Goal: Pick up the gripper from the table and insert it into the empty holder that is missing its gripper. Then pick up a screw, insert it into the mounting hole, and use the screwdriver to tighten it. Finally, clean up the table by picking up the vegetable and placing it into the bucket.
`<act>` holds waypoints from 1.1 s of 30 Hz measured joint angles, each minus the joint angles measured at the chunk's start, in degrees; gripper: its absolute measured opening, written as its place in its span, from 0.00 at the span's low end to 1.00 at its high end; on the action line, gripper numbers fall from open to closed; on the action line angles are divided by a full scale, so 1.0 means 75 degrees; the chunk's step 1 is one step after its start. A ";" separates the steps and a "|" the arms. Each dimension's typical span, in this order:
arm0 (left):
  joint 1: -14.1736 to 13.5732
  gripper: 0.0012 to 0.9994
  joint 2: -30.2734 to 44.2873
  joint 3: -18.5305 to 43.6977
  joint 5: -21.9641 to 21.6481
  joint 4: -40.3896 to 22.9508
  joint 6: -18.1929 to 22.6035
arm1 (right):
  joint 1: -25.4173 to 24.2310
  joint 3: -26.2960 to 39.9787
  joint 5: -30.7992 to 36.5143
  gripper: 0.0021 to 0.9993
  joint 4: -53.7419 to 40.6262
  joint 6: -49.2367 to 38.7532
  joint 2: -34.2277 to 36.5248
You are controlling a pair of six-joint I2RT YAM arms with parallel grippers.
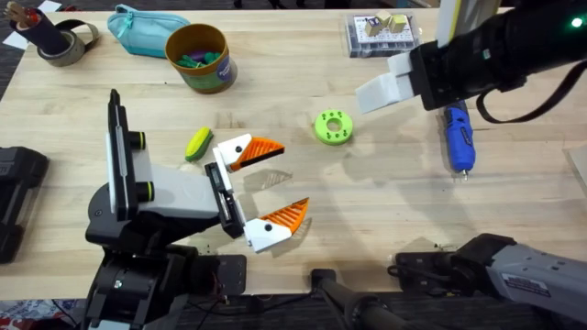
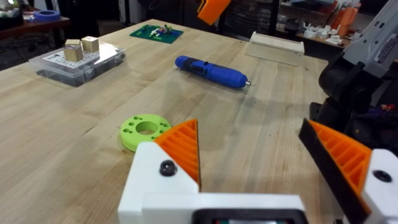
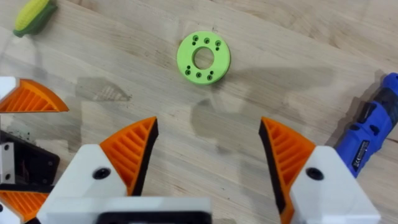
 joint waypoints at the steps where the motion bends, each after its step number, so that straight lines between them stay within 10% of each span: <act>1: 0.0001 0.99 0.0000 0.0001 0.0003 0.0007 0.0000 | 0.0000 -0.0002 0.0000 0.99 -0.0016 -0.0002 0.0004; 26: 0.0003 0.90 0.0002 0.0003 0.0007 0.0008 -0.0022 | 0.0017 -0.0002 -0.2812 0.99 -0.0197 -0.2237 0.0006; 33: 0.0003 0.03 0.0003 0.0003 0.0006 0.0009 -0.0027 | 0.0017 -0.0002 -0.2833 0.99 -0.0197 -0.2333 0.0006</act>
